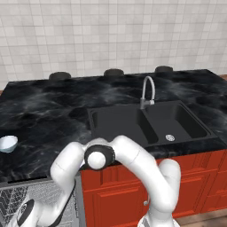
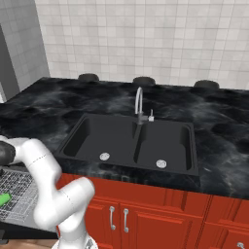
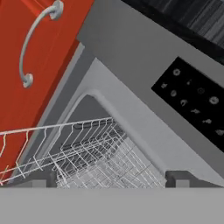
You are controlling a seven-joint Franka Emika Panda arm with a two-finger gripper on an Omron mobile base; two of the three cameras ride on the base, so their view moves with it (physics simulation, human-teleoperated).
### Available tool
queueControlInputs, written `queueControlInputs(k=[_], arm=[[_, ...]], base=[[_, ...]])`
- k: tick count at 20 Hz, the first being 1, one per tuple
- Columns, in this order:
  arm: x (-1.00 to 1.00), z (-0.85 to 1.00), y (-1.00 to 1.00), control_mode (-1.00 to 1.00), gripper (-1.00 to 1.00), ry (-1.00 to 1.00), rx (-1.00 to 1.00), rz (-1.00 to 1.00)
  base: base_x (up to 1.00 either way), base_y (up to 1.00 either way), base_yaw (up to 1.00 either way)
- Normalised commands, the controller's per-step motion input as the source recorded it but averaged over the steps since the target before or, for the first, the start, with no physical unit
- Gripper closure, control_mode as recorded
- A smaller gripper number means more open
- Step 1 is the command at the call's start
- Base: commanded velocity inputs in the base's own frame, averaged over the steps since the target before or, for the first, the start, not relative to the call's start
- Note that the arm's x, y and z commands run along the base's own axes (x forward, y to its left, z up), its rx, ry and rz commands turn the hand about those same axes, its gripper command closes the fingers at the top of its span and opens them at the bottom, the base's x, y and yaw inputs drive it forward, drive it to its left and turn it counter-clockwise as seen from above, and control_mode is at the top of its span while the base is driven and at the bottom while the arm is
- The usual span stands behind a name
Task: Pick up the cup and bowl from the counter, place them in the dishwasher, and close the dishwasher door.
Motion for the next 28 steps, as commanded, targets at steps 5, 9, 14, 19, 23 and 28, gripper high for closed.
queueControlInputs(k=[5, 9, 14, 19, 23, 28], arm=[[-0.16, 0.81, 0.0, -1.0, -1.0, 0.0, 0.23, 0.01], [-0.21, 0.93, 0.0, -1.0, -1.0, 0.0, 0.26, 0.0], [-0.14, 0.96, -0.03, -1.0, -1.0, 0.0, 0.23, 0.05], [0.01, 0.99, -0.16, -1.0, -1.0, 0.0, 0.05, 0.16], [0.11, 0.95, -0.03, -1.0, -1.0, 0.03, -0.08, 0.21], [0.29, 0.32, -0.01, -1.0, -1.0, 0.13, -0.24, 0.13]], base=[[0.0, 0.0, 0.0], [0.0, 0.0, 0.0], [0.0, 0.0, 0.0], [0.0, 0.0, 0.0], [0.0, 0.0, 0.0], [0.0, 0.0, 0.0]])
